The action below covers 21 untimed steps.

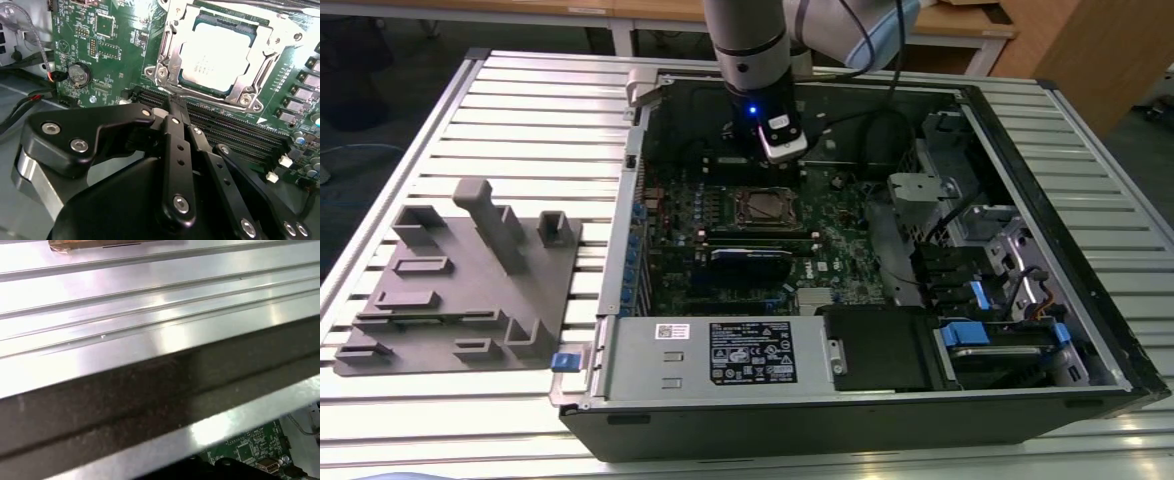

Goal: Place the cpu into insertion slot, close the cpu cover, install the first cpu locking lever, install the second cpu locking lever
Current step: 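Install the first cpu locking lever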

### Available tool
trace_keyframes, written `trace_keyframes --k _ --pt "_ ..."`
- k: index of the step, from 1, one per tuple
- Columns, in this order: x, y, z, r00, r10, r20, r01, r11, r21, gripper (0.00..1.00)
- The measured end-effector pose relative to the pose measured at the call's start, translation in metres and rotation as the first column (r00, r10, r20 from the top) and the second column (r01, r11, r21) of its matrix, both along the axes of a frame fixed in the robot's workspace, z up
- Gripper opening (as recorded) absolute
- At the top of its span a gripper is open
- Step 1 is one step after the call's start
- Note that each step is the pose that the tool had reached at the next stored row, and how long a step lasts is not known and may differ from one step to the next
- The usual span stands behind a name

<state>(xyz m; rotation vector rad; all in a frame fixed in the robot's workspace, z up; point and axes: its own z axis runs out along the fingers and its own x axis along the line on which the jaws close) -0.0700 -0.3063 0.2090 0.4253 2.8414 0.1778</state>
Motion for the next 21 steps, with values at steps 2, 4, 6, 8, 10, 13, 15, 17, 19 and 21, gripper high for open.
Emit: trace_keyframes --k 2,4,6,8,10,13,15,17,19,21 --pt "0.0000 0.0000 0.0000 1.0000 0.000 0.0000 0.000 1.0000 0.0000 0.11" --pt "0.0001 0.0000 0.0000 1.0000 0.000 -0.0029 0.000 1.0000 0.0001 0.11" --pt "0.0005 -0.0001 -0.0004 0.9996 0.000 -0.0270 0.000 1.0000 -0.0002 0.11" --pt "0.0010 0.0000 -0.0011 0.9982 0.000 -0.0592 0.000 1.0000 -0.0003 0.11" --pt "0.0016 0.0000 -0.0016 0.9954 0.000 -0.0961 0.000 1.0000 -0.0003 0.11" --pt "0.0025 0.0000 -0.0022 0.9888 0.000 -0.1495 0.000 1.0000 -0.0010 0.11" --pt "0.0029 0.0000 -0.0025 0.9827 0.000 -0.1850 0.000 1.0000 -0.0017 0.11" --pt "0.0030 -0.0001 -0.0024 0.9808 0.000 -0.1952 0.000 1.0000 -0.0022 0.11" --pt "0.0030 -0.0001 -0.0025 0.9804 0.000 -0.1969 0.000 1.0000 -0.0021 0.11" --pt "0.0030 0.0000 -0.0025 0.9801 0.000 -0.1986 0.000 1.0000 -0.0020 0.11"
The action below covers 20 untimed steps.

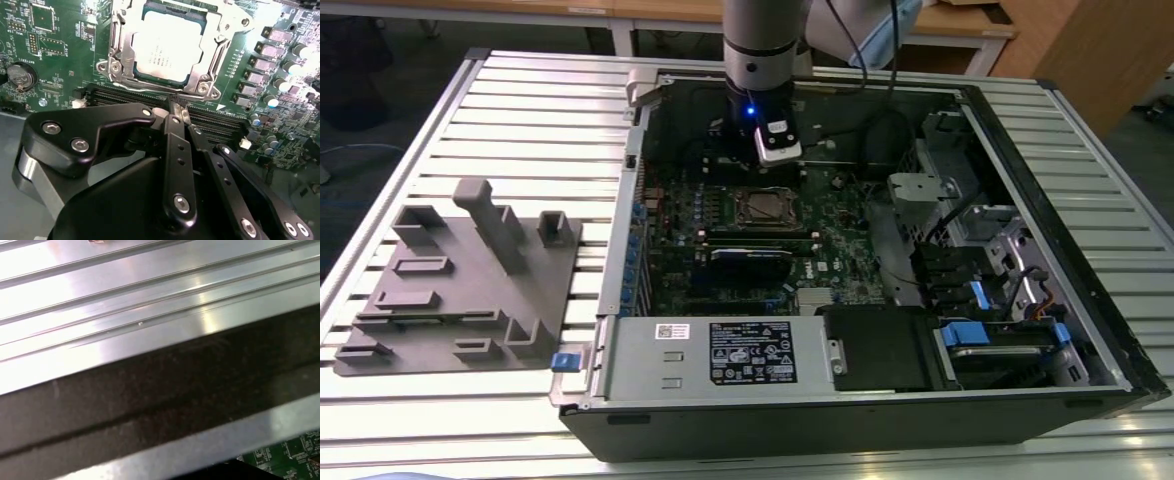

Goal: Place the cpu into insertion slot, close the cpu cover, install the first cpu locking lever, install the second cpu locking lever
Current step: 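Install the first cpu locking lever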

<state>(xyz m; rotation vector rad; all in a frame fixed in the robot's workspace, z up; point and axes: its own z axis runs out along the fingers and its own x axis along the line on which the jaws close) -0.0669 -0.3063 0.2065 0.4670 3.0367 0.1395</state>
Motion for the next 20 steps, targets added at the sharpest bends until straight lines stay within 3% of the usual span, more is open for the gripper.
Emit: trace_keyframes --k 2,6,20 --pt "0.000 0.0000 0.0007 1.0000 0.000 0.0001 0.000 1.0000 0.0000 0.11" --pt "0.000 0.0000 0.0092 1.0000 0.000 -0.0001 0.000 1.0000 -0.0001 0.11" --pt "0.012 -0.0004 0.0079 0.9997 0.025 -0.0002 -0.025 0.9997 -0.0003 0.11"
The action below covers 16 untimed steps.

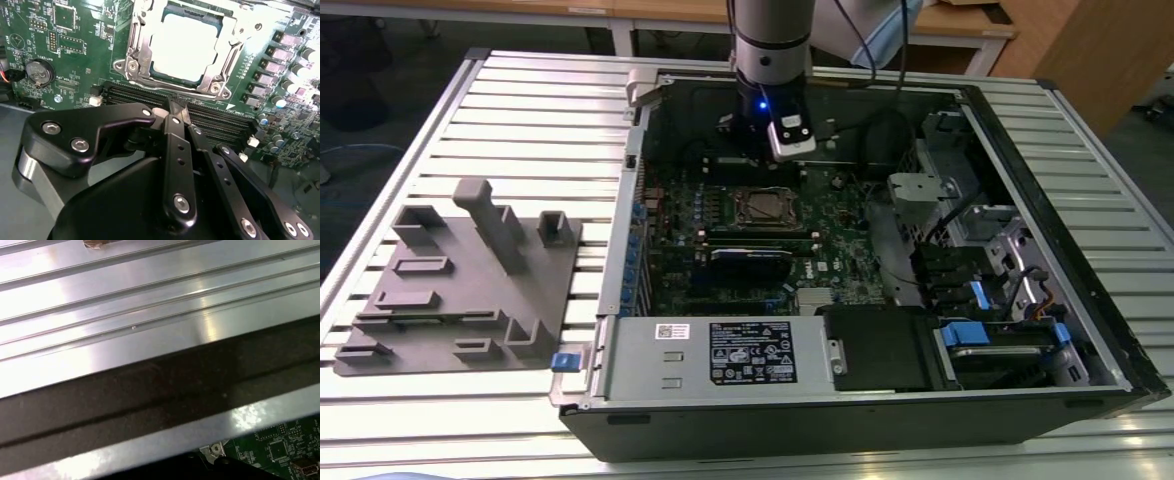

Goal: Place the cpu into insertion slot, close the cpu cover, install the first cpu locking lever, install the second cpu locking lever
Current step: 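Install the first cpu locking lever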

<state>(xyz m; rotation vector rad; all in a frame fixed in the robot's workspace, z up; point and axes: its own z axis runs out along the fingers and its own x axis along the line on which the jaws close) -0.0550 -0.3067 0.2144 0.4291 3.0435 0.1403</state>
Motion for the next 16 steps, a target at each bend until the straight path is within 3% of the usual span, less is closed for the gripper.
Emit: trace_keyframes --k 4,16 --pt "0.000 -0.0045 0.0000 1.0000 0.002 0.0001 -0.002 1.0000 -0.0001 0.11" --pt "0.001 -0.0254 -0.0001 1.0000 0.002 0.0001 -0.002 1.0000 -0.0003 0.11"
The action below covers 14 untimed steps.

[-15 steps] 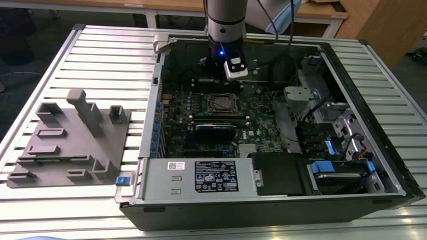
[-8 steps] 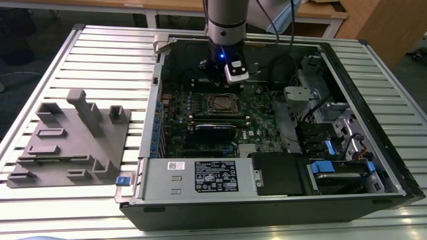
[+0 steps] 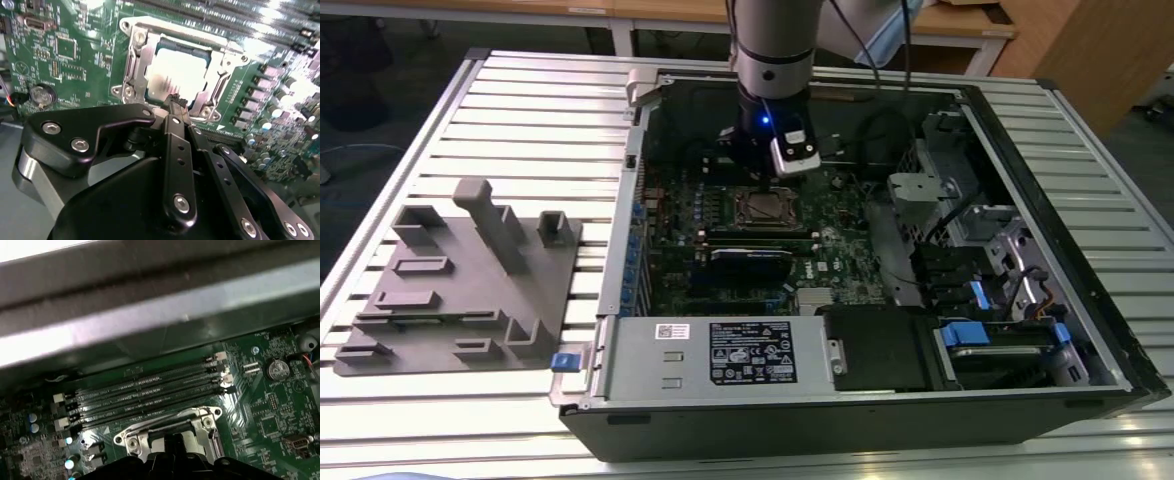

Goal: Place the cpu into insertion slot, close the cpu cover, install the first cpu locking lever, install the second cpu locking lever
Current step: 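Install the first cpu locking lever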

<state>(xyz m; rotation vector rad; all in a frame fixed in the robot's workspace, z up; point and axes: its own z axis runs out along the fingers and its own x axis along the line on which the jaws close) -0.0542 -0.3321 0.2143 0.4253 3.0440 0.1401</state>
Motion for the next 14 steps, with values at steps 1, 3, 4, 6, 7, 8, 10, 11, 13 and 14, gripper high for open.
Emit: trace_keyframes --k 1,3,4,6,7,8,10,11,13,14 --pt "0.0002 -0.0015 0.0000 1.0000 0.000 -0.0001 0.000 1.0000 -0.0001 0.11" --pt "0.0005 -0.0048 0.0000 1.0000 0.000 -0.0002 0.000 1.0000 -0.0002 0.11" --pt "0.0007 -0.0056 0.0000 1.0000 0.000 -0.0001 0.000 1.0000 -0.0002 0.11" --pt "0.0011 -0.0057 0.0000 1.0000 0.000 -0.0001 0.000 1.0000 -0.0003 0.11" --pt "0.0011 -0.0057 0.0000 1.0000 0.000 -0.0001 0.000 1.0000 -0.0003 0.11" --pt "0.0011 -0.0057 0.0000 1.0000 0.000 -0.0001 0.000 1.0000 -0.0003 0.11" --pt "0.0012 -0.0057 0.0000 1.0000 0.000 -0.0001 0.000 1.0000 -0.0003 0.11" --pt "0.0012 -0.0057 0.0000 1.0000 0.001 -0.0002 -0.001 1.0000 -0.0004 0.11" --pt "0.0017 -0.0058 -0.0002 0.9998 0.020 -0.0002 -0.020 0.9998 -0.0006 0.11" --pt "0.0019 -0.0057 -0.0006 0.9995 0.033 -0.0001 -0.033 0.9995 -0.0003 0.11"
